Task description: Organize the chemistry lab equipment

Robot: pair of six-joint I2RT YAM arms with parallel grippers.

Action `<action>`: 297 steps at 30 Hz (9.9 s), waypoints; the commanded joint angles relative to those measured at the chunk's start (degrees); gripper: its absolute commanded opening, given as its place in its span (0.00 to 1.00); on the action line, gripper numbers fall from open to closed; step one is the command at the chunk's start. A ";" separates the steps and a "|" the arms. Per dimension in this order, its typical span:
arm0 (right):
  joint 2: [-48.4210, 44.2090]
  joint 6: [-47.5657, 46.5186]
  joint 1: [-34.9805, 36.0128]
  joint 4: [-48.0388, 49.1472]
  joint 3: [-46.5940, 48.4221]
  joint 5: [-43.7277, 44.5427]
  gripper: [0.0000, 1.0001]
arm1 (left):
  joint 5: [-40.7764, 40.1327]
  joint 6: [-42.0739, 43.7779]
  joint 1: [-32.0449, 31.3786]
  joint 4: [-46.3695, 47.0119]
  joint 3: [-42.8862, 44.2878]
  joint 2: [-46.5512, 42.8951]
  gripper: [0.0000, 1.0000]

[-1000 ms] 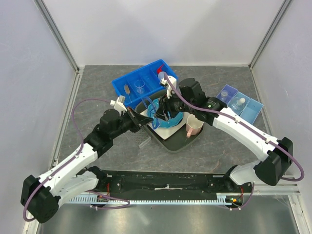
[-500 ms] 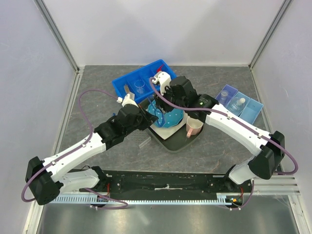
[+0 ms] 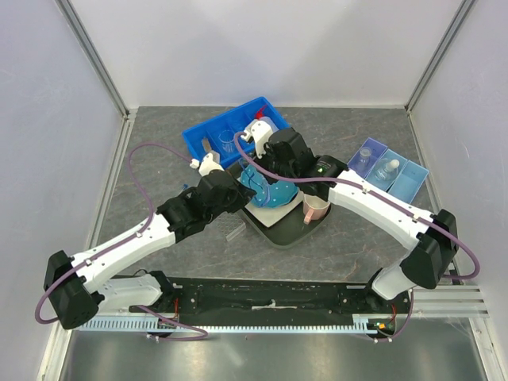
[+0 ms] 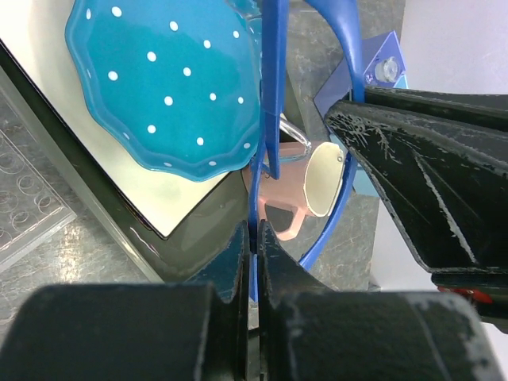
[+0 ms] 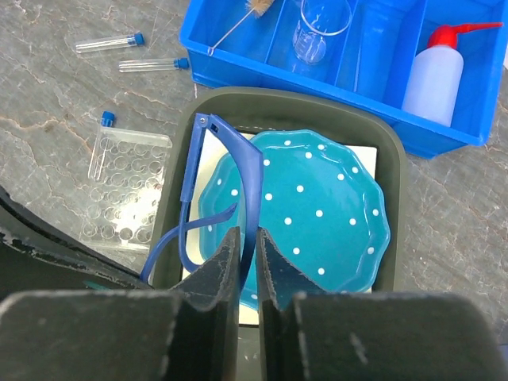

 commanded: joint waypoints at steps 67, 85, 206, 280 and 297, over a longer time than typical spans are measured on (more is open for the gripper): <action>-4.12 6.21 -82.58 2.09 -18.29 -18.14 0.06 | 16.35 60.39 22.91 -4.51 -10.63 -29.07 0.99; 2.83 3.57 -80.82 4.74 -17.95 -16.29 0.31 | 16.00 60.48 22.91 -4.24 -10.98 -29.07 0.99; -19.77 -10.58 -52.52 0.34 -22.69 -60.15 0.98 | 18.20 68.30 39.17 -18.74 17.14 23.74 0.50; -10.01 -22.01 -52.52 -4.32 -24.80 -67.71 0.98 | 10.02 74.63 44.97 0.95 3.43 28.32 0.35; -10.01 -22.62 -52.52 -5.11 -24.63 -68.06 0.98 | 10.99 72.79 47.52 -1.43 5.98 34.65 0.34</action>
